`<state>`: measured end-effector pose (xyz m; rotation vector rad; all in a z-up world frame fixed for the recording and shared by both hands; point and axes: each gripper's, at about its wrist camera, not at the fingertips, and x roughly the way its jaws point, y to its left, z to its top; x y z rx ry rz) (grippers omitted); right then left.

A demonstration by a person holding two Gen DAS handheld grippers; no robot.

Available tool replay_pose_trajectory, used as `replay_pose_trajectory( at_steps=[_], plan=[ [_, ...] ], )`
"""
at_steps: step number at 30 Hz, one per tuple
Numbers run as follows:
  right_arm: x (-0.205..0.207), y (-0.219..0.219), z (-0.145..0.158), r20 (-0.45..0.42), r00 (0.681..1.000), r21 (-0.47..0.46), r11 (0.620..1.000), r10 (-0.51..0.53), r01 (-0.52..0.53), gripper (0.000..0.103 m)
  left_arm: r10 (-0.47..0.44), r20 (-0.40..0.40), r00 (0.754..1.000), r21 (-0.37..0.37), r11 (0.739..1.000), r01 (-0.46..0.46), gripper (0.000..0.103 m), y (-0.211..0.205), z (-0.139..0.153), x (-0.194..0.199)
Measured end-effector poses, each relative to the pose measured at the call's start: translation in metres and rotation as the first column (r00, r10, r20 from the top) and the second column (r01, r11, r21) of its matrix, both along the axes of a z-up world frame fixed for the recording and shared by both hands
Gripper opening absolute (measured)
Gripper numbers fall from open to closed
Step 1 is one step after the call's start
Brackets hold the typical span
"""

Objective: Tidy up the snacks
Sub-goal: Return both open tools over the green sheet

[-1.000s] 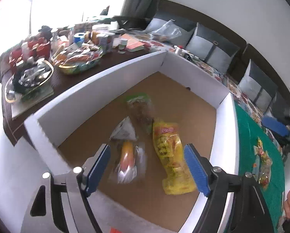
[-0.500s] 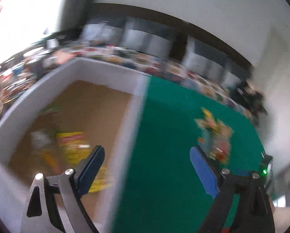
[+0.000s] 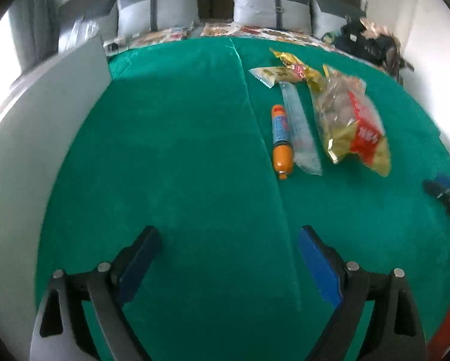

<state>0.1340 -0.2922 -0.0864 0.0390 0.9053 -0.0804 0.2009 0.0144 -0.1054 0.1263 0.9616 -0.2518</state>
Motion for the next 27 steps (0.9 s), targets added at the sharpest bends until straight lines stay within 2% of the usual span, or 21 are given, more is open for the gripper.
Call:
replay_pose_trajectory(
  at_steps=[5, 12, 16, 27],
  plan=[
    [0.002, 0.001, -0.003, -0.006, 1.000, -0.005, 1.000, -0.006, 0.006, 0.088, 0.052, 0.019, 0.998, -0.006, 0.999, -0.052, 0.102, 0.014, -0.005, 0.015],
    [0.006, 0.002, -0.004, -0.007, 1.000, -0.005, 1.000, -0.010, 0.010, 0.090, 0.092, 0.031, 0.995, -0.015, 0.996, -0.092, 0.103, 0.041, -0.010, 0.059],
    [0.006, 0.001, -0.004, -0.007, 1.000, -0.006, 1.000, -0.010, 0.010, 0.090, 0.074, 0.031, 0.997, -0.016, 0.997, -0.074, 0.103, 0.048, -0.010, 0.081],
    [0.006, 0.002, -0.003, -0.008, 1.000, -0.005, 1.000, -0.010, 0.010, 0.090, 0.071, 0.032, 0.997, -0.011, 0.997, -0.071, 0.103, 0.049, -0.010, 0.083]
  ],
)
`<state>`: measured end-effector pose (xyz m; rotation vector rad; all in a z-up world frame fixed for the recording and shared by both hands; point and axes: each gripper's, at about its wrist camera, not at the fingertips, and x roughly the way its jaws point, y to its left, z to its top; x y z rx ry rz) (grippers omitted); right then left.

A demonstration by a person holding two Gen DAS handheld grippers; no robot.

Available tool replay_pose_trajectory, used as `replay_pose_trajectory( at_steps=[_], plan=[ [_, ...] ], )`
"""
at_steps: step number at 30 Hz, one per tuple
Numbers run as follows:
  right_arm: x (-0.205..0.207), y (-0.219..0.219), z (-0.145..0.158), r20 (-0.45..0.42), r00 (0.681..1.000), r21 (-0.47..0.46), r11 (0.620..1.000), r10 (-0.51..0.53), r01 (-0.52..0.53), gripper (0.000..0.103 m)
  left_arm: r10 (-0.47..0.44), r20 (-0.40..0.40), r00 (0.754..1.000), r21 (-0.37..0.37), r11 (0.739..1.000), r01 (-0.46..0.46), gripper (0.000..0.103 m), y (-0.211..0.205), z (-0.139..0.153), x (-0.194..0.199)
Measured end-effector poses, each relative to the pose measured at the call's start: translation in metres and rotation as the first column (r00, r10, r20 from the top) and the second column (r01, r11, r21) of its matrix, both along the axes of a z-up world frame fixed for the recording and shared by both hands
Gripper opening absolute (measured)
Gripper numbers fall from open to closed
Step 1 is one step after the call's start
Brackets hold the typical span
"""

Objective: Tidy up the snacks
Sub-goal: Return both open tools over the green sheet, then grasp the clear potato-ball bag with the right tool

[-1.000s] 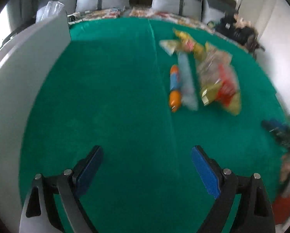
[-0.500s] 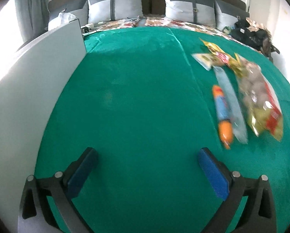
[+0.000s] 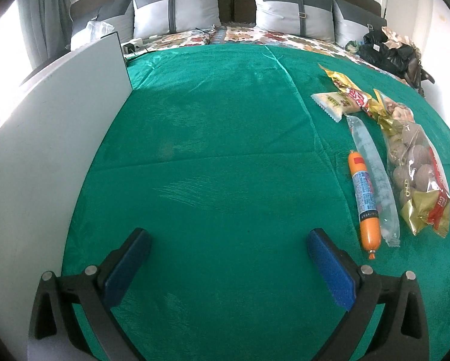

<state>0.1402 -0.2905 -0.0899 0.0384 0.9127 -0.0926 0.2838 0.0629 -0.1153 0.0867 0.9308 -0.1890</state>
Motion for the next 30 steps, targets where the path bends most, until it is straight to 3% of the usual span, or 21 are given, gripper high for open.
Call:
replay_pose_trajectory(
  at_steps=[30],
  plan=[
    [0.0001, 0.0005, 0.0005, -0.001, 1.000, 0.001, 1.000, -0.002, 0.002, 0.091, 0.006, -0.001, 1.000, -0.001, 1.000, -0.006, 0.103, -0.0006, 0.0012, 0.0000]
  ],
)
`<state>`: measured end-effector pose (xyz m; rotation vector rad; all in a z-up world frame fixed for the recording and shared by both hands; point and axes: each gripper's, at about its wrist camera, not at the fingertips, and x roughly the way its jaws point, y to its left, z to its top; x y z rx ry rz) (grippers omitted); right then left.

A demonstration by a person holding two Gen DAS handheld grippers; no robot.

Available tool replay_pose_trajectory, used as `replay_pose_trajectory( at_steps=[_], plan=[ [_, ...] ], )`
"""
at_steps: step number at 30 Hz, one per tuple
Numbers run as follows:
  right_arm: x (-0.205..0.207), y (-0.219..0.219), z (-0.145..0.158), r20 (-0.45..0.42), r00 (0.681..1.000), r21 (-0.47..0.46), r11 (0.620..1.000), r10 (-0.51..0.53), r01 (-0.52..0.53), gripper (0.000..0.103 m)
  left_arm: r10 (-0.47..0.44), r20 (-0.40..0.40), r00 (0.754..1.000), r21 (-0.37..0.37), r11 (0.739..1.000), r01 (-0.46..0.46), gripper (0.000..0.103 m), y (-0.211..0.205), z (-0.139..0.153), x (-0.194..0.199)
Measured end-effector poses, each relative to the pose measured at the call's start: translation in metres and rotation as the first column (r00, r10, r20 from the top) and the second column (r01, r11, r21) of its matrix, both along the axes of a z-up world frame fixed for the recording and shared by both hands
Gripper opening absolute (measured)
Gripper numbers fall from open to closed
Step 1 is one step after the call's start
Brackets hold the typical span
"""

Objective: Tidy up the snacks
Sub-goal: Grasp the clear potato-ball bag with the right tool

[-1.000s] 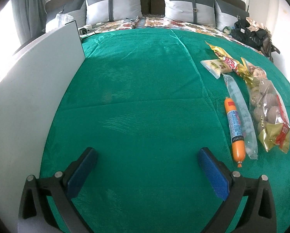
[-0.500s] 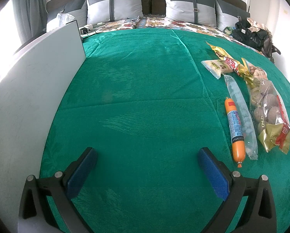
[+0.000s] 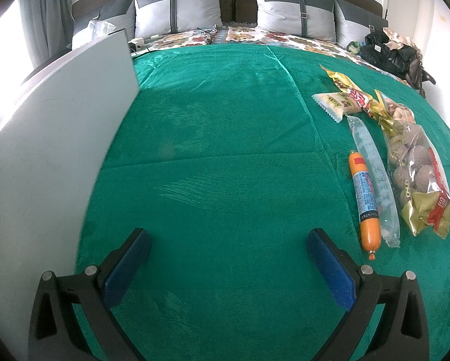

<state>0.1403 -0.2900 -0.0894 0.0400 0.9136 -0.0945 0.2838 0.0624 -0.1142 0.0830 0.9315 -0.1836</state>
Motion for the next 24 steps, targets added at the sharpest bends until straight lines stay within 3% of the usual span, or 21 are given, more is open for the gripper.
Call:
replay_pose_trajectory(
  at_steps=[24],
  plan=[
    [0.0003, 0.0000, 0.0000, -0.001, 1.000, -0.001, 1.000, -0.003, 0.003, 0.091, -0.012, -0.001, 1.000, 0.001, 1.000, 0.012, 0.103, -0.0029, 0.0001, -0.0010]
  ],
)
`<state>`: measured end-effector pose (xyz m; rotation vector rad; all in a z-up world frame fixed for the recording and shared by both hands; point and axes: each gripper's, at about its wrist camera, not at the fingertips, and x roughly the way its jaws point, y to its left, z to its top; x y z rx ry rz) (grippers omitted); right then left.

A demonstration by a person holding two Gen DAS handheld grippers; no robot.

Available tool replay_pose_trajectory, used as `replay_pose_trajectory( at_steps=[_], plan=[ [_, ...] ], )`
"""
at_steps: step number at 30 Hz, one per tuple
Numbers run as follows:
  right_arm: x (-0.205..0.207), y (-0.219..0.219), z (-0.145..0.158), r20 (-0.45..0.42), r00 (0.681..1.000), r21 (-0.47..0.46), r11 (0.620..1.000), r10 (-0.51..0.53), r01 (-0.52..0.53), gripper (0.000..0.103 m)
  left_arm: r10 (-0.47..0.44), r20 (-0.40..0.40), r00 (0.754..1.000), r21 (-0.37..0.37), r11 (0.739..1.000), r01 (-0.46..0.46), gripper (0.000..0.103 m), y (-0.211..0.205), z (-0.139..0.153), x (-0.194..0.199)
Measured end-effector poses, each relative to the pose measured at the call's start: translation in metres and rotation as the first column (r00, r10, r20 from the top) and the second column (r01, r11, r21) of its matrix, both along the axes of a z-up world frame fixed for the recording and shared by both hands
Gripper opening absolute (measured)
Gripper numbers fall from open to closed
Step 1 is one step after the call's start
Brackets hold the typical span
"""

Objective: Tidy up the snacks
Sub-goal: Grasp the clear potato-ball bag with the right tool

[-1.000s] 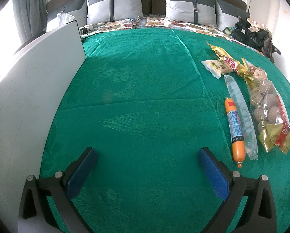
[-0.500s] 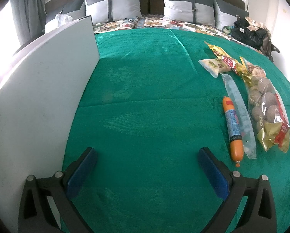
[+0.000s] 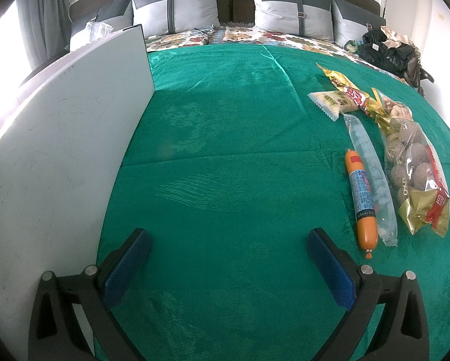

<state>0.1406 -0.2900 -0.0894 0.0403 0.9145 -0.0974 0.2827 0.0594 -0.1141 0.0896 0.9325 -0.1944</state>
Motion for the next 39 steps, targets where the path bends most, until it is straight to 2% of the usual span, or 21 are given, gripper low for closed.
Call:
replay_pose_trajectory(
  at_steps=[10, 16, 19, 20, 21, 22, 23, 24, 26, 30, 33, 35, 36, 37, 39],
  plan=[
    [0.000, -0.001, -0.001, -0.002, 1.000, 0.002, 1.000, -0.003, 0.003, 0.092, 0.004, 0.000, 1.000, -0.001, 1.000, -0.004, 0.103, 0.000, 0.000, 0.000],
    [-0.002, -0.004, -0.003, -0.003, 1.000, 0.009, 1.000, -0.002, 0.002, 0.093, 0.077, -0.001, 0.997, -0.003, 0.997, -0.077, 0.103, -0.003, 0.000, -0.001],
    [-0.001, -0.004, -0.003, -0.006, 1.000, 0.010, 1.000, -0.004, 0.004, 0.093, 0.083, -0.001, 0.997, -0.003, 0.997, -0.083, 0.103, -0.004, 0.000, -0.001],
    [0.003, -0.003, -0.002, -0.042, 0.999, 0.008, 1.000, -0.011, 0.012, 0.093, 0.087, -0.001, 0.996, -0.003, 0.996, -0.087, 0.103, -0.004, 0.000, -0.001],
    [0.007, -0.001, 0.001, -0.073, 0.997, 0.018, 0.999, -0.026, 0.027, 0.093, 0.089, -0.001, 0.996, -0.003, 0.996, -0.089, 0.103, -0.004, 0.000, -0.001],
    [0.013, 0.001, 0.004, -0.098, 0.995, 0.078, 0.996, -0.034, 0.042, 0.093, 0.090, -0.001, 0.996, -0.002, 0.996, -0.090, 0.103, -0.004, 0.000, -0.001],
    [0.017, 0.006, 0.012, -0.083, 0.996, 0.191, 0.981, -0.025, 0.040, 0.093, 0.090, -0.001, 0.996, -0.003, 0.996, -0.090, 0.103, -0.004, 0.000, -0.002],
    [0.021, 0.014, 0.018, -0.060, 0.998, 0.262, 0.965, -0.019, 0.034, 0.093, 0.090, -0.001, 0.996, -0.003, 0.996, -0.090, 0.103, -0.004, 0.000, -0.001],
    [0.039, 0.041, 0.032, -0.027, 1.000, 0.352, 0.936, 0.015, -0.005, 0.092, 0.089, -0.001, 0.996, -0.003, 0.996, -0.089, 0.103, -0.004, 0.000, -0.001],
    [0.088, 0.097, 0.040, -0.055, 0.994, 0.396, 0.916, 0.099, -0.069, 0.092, 0.089, -0.002, 0.996, -0.003, 0.996, -0.089, 0.103, -0.004, 0.000, -0.001],
    [0.125, 0.121, 0.025, -0.163, 0.981, 0.335, 0.941, 0.101, -0.041, 0.092, 0.088, -0.002, 0.996, -0.003, 0.996, -0.088, 0.103, -0.004, 0.000, -0.001],
    [0.132, 0.124, 0.016, -0.201, 0.972, 0.308, 0.950, 0.122, -0.056, 0.088, 0.088, -0.002, 0.996, -0.003, 0.996, -0.088, 0.103, -0.004, 0.000, -0.001],
    [0.132, 0.124, 0.015, -0.207, 0.969, 0.277, 0.958, 0.134, -0.073, 0.065, 0.088, -0.002, 0.996, -0.003, 0.996, -0.088, 0.103, -0.004, 0.000, -0.001],
    [0.127, 0.122, 0.017, -0.195, 0.968, 0.264, 0.959, 0.159, -0.104, 0.058, 0.088, -0.002, 0.996, -0.003, 0.996, -0.088, 0.103, -0.004, 0.000, -0.001],
    [0.118, 0.117, 0.020, -0.195, 0.962, 0.259, 0.956, 0.192, -0.138, 0.053, 0.088, -0.002, 0.996, -0.003, 0.996, -0.088, 0.103, -0.004, 0.000, -0.001]
  ],
)
